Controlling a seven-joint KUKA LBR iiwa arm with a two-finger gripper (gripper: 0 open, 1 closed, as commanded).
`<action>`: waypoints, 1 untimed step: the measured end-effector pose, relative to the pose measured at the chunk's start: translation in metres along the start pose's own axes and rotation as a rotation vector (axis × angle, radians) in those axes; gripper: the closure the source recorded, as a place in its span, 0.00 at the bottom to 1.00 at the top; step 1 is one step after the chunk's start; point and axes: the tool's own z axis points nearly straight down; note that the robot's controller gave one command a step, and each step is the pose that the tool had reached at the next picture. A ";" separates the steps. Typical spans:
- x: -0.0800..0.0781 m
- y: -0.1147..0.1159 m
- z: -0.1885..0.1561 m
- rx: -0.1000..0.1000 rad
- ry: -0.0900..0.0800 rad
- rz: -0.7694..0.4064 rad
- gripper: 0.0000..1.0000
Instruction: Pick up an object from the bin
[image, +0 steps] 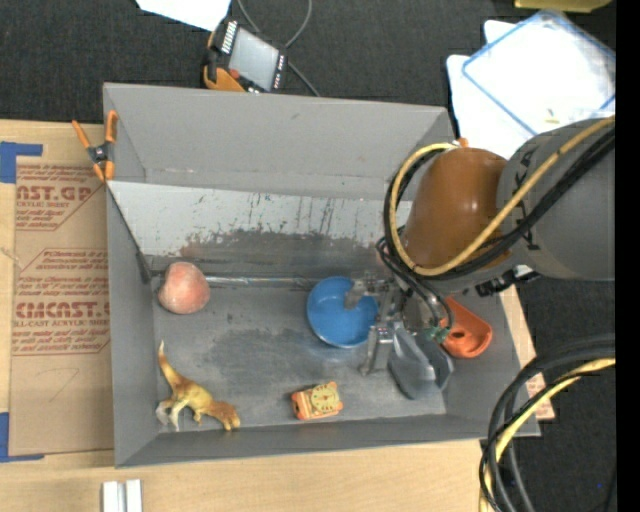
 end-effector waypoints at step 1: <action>0.000 0.000 0.000 0.000 0.000 0.000 0.00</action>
Offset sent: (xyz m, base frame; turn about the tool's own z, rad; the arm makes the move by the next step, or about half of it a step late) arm 0.0156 -0.0206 -0.0736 -0.1123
